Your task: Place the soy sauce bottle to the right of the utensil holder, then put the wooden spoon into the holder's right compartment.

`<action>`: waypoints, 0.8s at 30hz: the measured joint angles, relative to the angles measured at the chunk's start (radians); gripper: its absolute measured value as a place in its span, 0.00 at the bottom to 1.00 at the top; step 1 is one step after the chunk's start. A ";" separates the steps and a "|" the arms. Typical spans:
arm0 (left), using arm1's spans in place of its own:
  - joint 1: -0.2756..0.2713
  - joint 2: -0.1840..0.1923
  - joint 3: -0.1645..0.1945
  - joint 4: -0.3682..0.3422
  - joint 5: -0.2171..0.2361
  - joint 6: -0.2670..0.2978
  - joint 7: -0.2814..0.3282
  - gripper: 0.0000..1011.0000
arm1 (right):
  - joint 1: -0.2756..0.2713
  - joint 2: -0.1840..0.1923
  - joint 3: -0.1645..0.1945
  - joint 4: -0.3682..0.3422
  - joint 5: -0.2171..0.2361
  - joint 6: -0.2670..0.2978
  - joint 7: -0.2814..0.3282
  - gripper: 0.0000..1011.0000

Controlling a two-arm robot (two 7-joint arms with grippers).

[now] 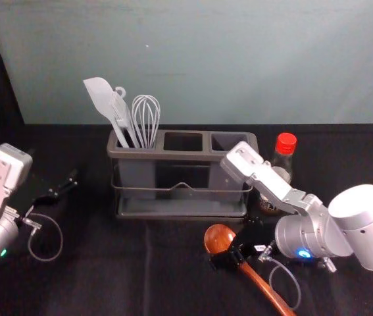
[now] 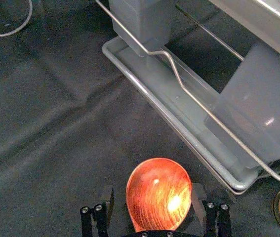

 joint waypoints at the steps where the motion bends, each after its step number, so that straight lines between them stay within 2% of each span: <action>1: 0.000 0.000 0.000 0.000 0.000 0.000 0.000 1.00 | 0.002 -0.003 -0.002 0.003 -0.004 0.000 0.001 0.99; 12: 0.000 0.000 0.000 0.000 0.000 0.000 0.000 1.00 | 0.015 -0.035 -0.006 0.032 -0.040 0.009 0.004 0.99; 24: 0.000 0.000 0.000 0.000 0.000 0.000 0.000 1.00 | 0.000 -0.037 0.013 0.014 -0.067 0.011 0.010 0.99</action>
